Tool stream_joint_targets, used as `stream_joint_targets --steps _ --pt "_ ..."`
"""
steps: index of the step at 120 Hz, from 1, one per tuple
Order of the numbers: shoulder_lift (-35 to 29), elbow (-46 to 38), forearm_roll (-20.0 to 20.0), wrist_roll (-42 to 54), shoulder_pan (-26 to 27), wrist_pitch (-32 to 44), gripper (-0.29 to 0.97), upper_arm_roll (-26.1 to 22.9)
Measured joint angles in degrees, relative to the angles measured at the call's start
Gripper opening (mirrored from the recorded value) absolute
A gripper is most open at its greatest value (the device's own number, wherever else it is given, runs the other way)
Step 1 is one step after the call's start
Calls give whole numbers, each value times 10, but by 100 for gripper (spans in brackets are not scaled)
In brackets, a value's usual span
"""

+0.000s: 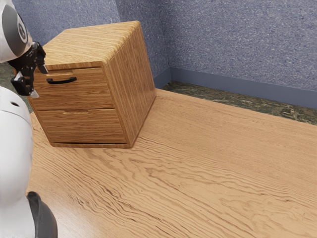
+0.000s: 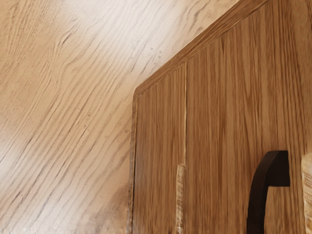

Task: Pull the drawer handle with one arm to open the drawer

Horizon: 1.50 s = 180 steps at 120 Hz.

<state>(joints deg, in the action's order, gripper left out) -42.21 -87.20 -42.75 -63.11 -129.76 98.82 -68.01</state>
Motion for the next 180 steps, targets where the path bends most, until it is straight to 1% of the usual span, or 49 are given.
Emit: stream_joint_targets --steps 15,32,68,85,114,158,180 --pt "1 -18 -46 22 -6 28 63 -17" --pt "0 -29 -65 43 -15 44 62 -19" --pt "2 -49 -74 74 -16 55 57 -18" --pt "4 -63 -76 84 -16 57 52 -18" --pt "4 -63 -90 97 -15 60 44 -18" --pt "3 -62 -94 117 -18 60 39 -19" --pt "2 -62 -101 124 -17 61 32 -20"
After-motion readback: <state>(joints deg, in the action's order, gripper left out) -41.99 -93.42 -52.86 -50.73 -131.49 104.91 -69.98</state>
